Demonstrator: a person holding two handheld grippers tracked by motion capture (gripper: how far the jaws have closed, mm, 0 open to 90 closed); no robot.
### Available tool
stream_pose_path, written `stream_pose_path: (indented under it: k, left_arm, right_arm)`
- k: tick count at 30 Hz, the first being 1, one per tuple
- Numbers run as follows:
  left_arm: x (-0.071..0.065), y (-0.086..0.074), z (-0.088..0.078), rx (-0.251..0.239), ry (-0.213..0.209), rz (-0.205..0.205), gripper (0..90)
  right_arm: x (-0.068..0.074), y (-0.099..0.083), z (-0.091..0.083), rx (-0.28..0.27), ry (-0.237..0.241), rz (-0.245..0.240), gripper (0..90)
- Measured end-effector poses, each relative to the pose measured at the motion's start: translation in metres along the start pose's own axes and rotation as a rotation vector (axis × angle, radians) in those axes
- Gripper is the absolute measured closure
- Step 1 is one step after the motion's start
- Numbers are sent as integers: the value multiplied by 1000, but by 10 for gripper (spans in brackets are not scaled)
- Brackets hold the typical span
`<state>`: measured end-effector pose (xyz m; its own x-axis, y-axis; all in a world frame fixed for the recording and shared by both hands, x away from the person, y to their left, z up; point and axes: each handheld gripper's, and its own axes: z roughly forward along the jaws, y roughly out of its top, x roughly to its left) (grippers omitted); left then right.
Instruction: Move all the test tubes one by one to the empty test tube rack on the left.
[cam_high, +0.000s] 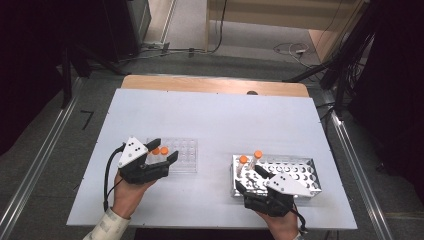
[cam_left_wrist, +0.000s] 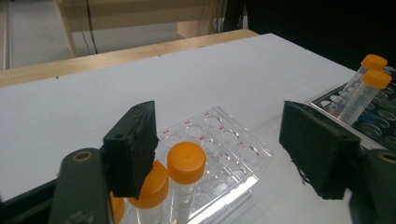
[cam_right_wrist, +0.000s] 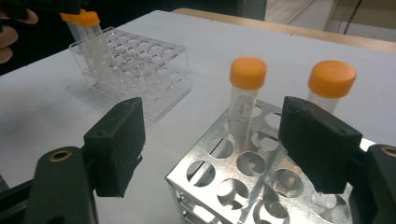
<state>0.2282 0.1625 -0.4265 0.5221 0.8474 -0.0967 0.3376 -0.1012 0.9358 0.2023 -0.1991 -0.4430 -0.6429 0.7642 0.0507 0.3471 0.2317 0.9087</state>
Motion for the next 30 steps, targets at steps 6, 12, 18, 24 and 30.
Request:
stream_pose_path:
  k: [6, 12, 18, 24, 30]
  left_arm:
    - [-4, -1, 2, 10, 3, -6, 133]
    - [-4, -2, 2, 10, -15, -21, 121]
    - [-6, -2, 3, 9, -26, -15, 122]
    - [-7, -2, 3, 8, -29, -19, 122]
    - [-7, -3, 3, 10, -29, -21, 123]
  right_arm:
    - [-9, -1, 0, 1, -36, 21, 213]
    - [-21, -2, 3, 5, -90, 43, 228]
    - [-32, -1, 10, 19, -146, 81, 332]
    - [-32, 0, 24, 46, -174, 61, 420]
    - [-30, -1, 30, 58, -232, 53, 546]
